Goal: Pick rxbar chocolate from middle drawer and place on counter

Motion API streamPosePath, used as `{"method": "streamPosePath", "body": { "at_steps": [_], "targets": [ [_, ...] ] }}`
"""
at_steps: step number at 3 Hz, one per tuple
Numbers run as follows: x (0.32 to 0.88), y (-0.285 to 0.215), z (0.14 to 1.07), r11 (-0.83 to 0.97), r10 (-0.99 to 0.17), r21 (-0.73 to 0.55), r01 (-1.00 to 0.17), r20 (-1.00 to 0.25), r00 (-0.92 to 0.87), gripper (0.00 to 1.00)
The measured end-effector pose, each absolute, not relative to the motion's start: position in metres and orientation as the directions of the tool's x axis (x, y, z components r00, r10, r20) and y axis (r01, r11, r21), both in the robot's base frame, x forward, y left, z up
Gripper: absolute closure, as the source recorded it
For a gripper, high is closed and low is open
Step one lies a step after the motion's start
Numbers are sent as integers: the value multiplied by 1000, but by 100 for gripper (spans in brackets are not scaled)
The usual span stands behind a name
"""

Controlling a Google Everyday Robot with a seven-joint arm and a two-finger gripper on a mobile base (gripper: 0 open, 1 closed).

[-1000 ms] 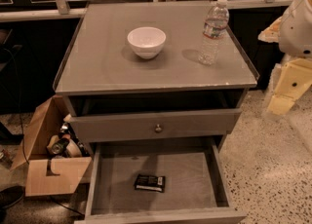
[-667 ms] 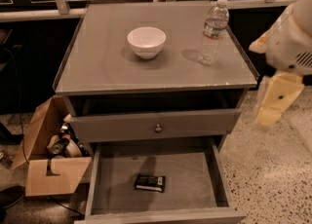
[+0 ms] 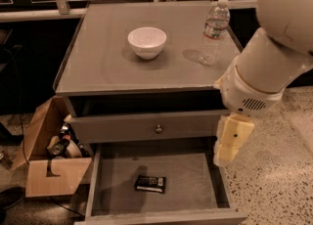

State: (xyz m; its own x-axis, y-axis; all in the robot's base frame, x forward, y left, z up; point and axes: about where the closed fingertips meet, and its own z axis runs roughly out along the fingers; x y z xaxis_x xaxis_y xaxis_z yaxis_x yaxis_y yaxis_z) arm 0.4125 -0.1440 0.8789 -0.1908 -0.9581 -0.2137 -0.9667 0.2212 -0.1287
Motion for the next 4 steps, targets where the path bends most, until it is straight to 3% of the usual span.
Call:
{"method": "streamPosePath", "body": {
  "at_steps": [2, 4],
  "targets": [
    [408, -130, 850, 218, -953, -86, -972, -232, -193, 0],
    [417, -89, 751, 238, -945, -39, -970, -240, -223, 0]
  ]
}}
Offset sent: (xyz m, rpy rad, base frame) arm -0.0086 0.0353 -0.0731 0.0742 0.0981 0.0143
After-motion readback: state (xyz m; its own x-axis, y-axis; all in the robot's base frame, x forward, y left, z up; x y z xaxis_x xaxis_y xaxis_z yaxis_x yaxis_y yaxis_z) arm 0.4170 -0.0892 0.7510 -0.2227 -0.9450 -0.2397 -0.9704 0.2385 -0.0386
